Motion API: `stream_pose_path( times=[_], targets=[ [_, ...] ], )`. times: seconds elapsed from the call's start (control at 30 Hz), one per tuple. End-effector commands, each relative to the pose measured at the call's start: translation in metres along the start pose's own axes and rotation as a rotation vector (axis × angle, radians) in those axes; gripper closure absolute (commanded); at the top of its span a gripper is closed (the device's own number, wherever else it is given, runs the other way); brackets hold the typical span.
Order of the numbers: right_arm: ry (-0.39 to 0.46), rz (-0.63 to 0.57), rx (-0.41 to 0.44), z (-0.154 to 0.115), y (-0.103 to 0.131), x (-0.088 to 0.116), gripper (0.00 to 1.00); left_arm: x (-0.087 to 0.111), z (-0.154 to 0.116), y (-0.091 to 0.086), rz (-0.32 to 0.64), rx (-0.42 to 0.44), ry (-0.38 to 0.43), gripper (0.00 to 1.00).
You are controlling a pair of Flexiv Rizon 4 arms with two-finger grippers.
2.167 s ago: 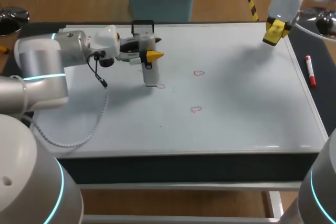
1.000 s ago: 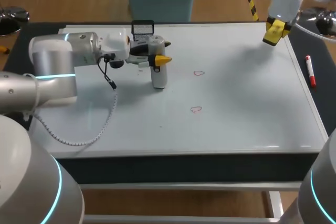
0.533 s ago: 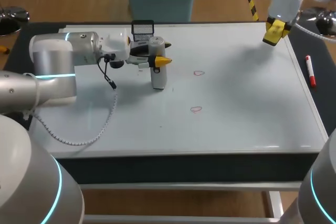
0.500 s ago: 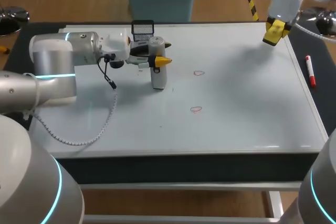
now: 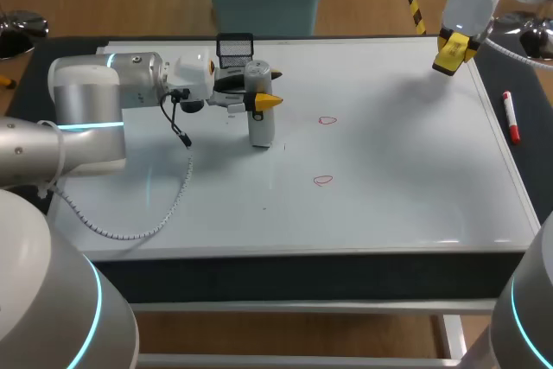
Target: Pick up the inspection probe, press it on each red-marked spot on the whiteboard one by one, put down the probe, pick up the eraser, and wipe off all the red marks.
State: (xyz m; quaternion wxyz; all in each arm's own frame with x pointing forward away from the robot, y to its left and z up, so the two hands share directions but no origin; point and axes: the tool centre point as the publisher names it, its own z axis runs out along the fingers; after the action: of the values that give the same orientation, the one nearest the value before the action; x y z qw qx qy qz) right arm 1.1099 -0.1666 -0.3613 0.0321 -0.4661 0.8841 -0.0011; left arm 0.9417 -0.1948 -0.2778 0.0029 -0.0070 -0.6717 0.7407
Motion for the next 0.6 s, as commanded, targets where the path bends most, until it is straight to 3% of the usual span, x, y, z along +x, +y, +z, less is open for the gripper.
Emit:
stream_pose_path(
  times=[0.03, 0.27, 0.6],
  targets=[
    [0.003, -0.002, 0.0, -0.002, -0.001, 0.001, 1.0, 0.0, -0.002, -0.006, 0.004, 0.014, 0.002, 1.0],
    [0.003, -0.002, 0.0, -0.002, -0.001, 0.001, 1.0, -0.012, -0.024, -0.03, 0.013, 0.048, -0.014, 1.0],
    [0.003, -0.002, 0.0, -0.002, -0.001, 0.001, 1.0, -0.041, -0.086, -0.058, 0.044, 0.054, -0.126, 1.0]
  ],
)
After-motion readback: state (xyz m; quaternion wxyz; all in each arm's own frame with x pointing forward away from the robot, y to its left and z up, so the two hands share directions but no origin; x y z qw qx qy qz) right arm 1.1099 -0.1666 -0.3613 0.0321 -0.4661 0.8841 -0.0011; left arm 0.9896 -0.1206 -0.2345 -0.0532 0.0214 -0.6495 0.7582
